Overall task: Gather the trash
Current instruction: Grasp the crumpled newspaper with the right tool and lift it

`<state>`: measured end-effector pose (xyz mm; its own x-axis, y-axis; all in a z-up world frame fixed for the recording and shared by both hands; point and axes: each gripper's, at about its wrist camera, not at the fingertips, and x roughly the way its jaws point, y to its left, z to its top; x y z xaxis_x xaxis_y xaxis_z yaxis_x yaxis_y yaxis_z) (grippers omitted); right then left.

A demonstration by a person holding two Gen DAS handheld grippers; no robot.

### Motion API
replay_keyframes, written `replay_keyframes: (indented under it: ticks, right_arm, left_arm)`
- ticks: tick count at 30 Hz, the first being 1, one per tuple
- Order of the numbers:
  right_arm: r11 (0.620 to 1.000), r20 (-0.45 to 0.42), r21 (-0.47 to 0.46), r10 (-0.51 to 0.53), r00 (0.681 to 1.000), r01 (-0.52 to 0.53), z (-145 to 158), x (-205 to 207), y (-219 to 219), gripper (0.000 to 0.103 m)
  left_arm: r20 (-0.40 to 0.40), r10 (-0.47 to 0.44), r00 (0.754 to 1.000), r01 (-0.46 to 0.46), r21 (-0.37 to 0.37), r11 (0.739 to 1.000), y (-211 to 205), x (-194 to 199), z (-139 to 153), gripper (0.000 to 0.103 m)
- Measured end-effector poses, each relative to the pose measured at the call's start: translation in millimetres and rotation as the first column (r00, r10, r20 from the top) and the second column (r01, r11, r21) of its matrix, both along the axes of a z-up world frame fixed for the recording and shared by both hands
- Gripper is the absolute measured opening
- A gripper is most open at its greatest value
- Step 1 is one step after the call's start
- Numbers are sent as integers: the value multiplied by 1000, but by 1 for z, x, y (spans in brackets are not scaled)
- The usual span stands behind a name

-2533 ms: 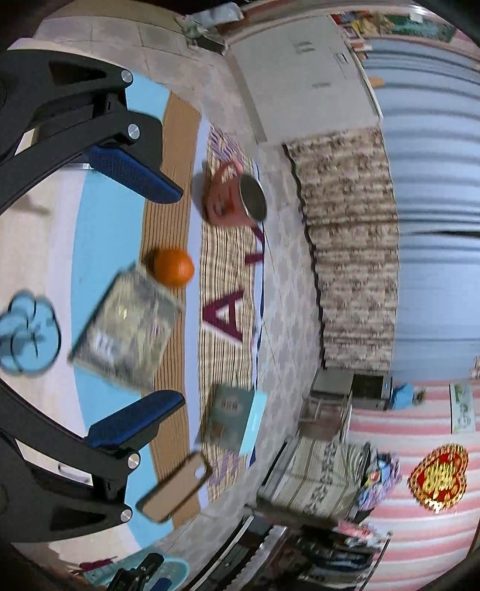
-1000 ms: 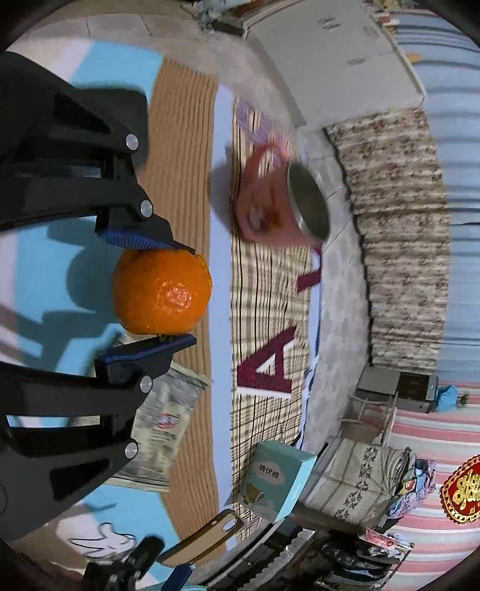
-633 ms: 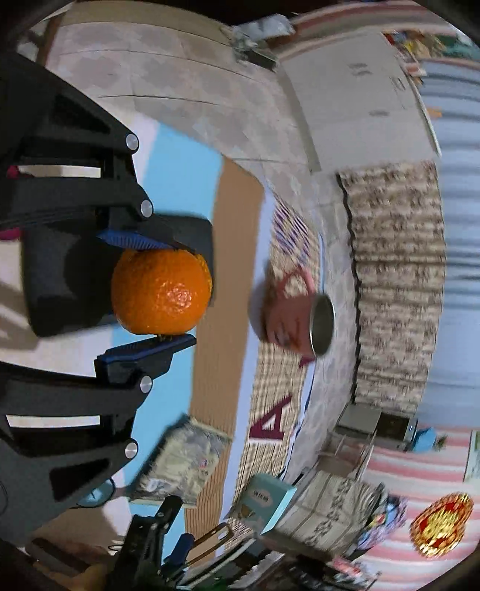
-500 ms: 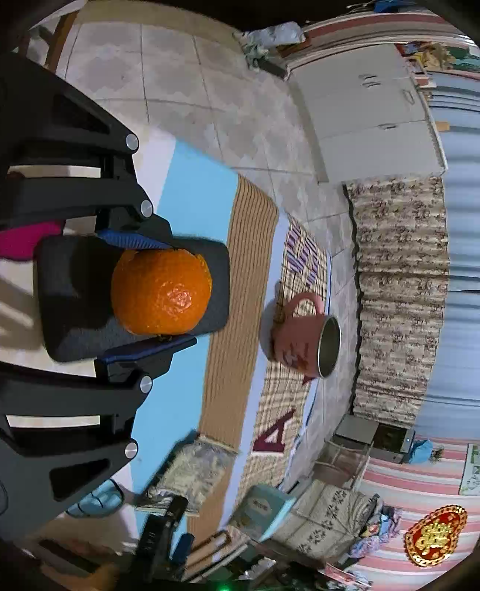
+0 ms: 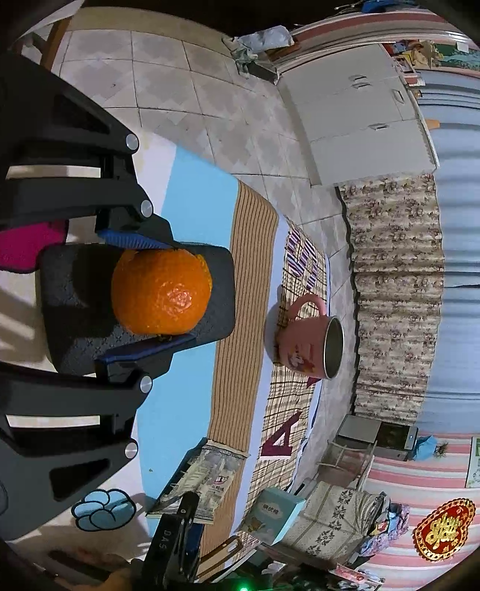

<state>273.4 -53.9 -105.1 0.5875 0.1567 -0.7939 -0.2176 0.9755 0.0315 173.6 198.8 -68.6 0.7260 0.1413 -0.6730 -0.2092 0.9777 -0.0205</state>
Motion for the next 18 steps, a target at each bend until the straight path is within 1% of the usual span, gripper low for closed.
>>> replay_keyframes:
  ticks: [1, 5, 6, 7, 8, 11, 18]
  right_arm:
    - [1000, 6, -4, 5, 1000, -5, 1, -1, 2, 48]
    - [1000, 28, -12, 11, 1000, -11, 1, -5, 4, 43]
    - [1000, 30, -10, 12, 999, -12, 1, -5, 3, 39]
    - [1000, 32, -13, 11, 999, -11, 1, -5, 2, 30]
    - [1000, 33, -17, 12, 999, -12, 1, -5, 2, 27]
    - [1000, 34, -7, 15, 999, -14, 2, -4, 0, 23]
    - [999, 62, 38, 6, 998, -8, 10, -5, -9, 9]
  left_arm:
    - [-1, 2, 1000, -2, -3, 1000, 1, 0, 0, 40]
    - [-5, 2, 1000, -2, -3, 1000, 1, 1, -1, 40]
    - [-6, 0, 1000, 0, -2, 1000, 0, 1, -2, 40]
    - [-7, 0, 1000, 0, 0, 1000, -1, 1, -2, 40]
    - [-7, 1, 1000, -1, -1, 1000, -1, 1, -2, 40]
    - [-5, 3, 1000, -3, -2, 1000, -1, 2, -3, 40]
    - [-7, 9, 1000, -9, 9, 1000, -5, 3, -1, 40]
